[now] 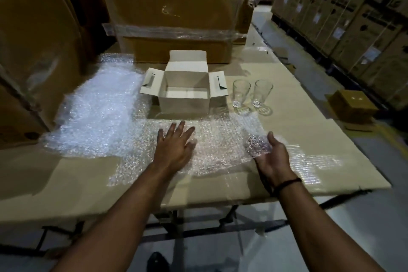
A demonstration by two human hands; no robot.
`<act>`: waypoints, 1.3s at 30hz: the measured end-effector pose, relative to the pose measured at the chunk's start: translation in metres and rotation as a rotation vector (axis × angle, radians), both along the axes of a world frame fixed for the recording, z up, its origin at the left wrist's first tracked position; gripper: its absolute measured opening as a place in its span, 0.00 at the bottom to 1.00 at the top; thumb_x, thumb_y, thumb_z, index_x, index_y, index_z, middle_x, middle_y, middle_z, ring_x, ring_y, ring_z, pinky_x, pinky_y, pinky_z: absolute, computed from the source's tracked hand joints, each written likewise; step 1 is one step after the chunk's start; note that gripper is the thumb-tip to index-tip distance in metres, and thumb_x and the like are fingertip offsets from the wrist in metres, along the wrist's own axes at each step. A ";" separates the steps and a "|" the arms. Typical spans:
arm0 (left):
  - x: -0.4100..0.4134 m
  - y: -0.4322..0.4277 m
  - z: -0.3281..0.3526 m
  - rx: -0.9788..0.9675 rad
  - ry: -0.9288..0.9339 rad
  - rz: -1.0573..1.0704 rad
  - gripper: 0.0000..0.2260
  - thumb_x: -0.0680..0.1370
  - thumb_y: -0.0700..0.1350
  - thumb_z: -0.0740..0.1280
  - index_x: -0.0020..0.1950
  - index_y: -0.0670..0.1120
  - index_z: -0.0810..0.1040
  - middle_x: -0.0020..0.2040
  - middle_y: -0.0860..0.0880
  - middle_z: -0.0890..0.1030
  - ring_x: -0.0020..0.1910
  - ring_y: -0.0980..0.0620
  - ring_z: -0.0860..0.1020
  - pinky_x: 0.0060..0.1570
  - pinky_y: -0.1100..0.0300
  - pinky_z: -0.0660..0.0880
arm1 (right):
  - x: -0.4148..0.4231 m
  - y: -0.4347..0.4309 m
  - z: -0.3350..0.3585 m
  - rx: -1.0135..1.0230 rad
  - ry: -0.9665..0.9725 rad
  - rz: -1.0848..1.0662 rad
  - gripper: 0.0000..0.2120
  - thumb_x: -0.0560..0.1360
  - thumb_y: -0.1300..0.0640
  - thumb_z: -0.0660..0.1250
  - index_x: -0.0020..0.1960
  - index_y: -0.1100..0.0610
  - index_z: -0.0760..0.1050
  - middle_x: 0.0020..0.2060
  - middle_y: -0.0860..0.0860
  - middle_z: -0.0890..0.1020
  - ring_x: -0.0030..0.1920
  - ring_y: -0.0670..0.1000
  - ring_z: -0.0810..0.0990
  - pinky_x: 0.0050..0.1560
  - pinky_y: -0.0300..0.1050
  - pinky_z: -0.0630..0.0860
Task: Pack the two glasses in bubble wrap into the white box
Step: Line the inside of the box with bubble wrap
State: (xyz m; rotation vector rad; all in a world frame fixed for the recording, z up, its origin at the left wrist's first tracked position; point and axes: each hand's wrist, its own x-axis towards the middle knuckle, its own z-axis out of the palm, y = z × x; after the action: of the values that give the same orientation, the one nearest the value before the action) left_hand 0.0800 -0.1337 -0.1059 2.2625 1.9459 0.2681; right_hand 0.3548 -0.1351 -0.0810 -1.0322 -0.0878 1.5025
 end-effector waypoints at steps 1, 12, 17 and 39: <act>0.006 -0.003 -0.002 -0.059 -0.001 -0.016 0.25 0.82 0.62 0.47 0.78 0.58 0.54 0.80 0.50 0.50 0.79 0.47 0.48 0.74 0.39 0.43 | 0.003 0.002 -0.002 -0.030 -0.016 0.001 0.18 0.80 0.58 0.59 0.66 0.66 0.70 0.57 0.62 0.79 0.52 0.59 0.80 0.53 0.55 0.79; -0.011 -0.011 -0.002 -0.058 0.051 0.129 0.28 0.81 0.64 0.47 0.79 0.55 0.53 0.80 0.49 0.49 0.79 0.47 0.45 0.73 0.40 0.39 | 0.032 0.004 0.009 0.236 -0.082 0.018 0.15 0.82 0.57 0.52 0.57 0.50 0.78 0.61 0.52 0.80 0.60 0.53 0.79 0.59 0.52 0.75; -0.024 -0.006 -0.004 -0.105 0.004 0.050 0.27 0.82 0.63 0.47 0.79 0.55 0.56 0.80 0.49 0.52 0.79 0.47 0.48 0.74 0.40 0.42 | -0.010 -0.008 0.038 0.609 -0.813 0.440 0.20 0.80 0.52 0.55 0.72 0.50 0.66 0.72 0.45 0.67 0.71 0.43 0.66 0.69 0.39 0.64; -0.133 0.019 0.010 0.006 -0.406 0.017 0.17 0.82 0.52 0.57 0.69 0.54 0.74 0.70 0.45 0.73 0.71 0.45 0.68 0.69 0.49 0.64 | -0.225 -0.017 0.024 0.654 -1.837 1.422 0.43 0.76 0.35 0.59 0.78 0.57 0.42 0.77 0.57 0.45 0.77 0.55 0.44 0.75 0.55 0.48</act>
State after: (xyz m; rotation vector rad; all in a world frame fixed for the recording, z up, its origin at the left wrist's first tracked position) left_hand -0.0526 -0.1150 -0.0957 1.9990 1.7506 0.6761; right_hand 0.1299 -0.1519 -0.0571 -1.4537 -2.7997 0.7843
